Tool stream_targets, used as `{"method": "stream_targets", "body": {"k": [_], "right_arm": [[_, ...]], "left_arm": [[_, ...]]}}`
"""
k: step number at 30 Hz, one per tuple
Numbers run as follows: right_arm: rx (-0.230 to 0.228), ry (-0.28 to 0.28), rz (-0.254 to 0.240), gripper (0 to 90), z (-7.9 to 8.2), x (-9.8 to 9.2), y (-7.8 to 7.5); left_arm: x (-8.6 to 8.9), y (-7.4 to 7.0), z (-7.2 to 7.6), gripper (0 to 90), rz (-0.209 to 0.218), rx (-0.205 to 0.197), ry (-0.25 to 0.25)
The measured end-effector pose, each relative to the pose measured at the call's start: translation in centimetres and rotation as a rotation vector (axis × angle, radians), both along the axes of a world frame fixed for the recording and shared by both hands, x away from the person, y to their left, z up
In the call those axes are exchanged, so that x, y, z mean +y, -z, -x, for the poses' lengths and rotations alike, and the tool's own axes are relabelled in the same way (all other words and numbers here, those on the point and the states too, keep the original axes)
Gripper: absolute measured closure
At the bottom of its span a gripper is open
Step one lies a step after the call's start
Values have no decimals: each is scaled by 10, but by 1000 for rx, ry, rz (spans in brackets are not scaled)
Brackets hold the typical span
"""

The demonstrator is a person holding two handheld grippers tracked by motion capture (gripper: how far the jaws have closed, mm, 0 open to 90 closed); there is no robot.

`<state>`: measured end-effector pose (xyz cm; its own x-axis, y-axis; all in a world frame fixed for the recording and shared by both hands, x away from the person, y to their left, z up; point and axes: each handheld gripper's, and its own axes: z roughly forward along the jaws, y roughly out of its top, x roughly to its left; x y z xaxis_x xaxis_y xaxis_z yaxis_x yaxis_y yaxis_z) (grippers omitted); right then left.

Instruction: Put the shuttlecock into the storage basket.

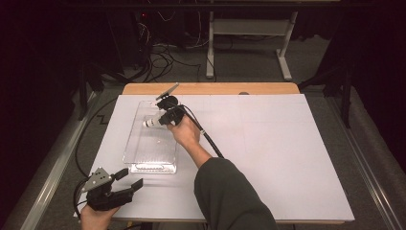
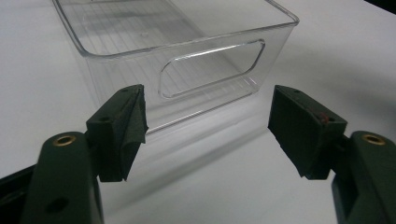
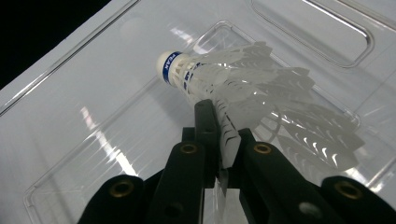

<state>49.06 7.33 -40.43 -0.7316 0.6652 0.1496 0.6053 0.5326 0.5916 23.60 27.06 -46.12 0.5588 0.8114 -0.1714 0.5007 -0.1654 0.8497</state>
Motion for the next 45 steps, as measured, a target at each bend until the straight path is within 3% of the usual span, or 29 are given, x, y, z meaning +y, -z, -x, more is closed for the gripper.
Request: {"method": "stream_targets", "body": {"k": [36,45], "right_arm": [[41,-7,41,874,-4,19,10],[46,-5,45,806,-4,18,8]], "left_arm": [[0,0,0,291,5,-2,6],[0,0,0,291,6,-2,7]]}}
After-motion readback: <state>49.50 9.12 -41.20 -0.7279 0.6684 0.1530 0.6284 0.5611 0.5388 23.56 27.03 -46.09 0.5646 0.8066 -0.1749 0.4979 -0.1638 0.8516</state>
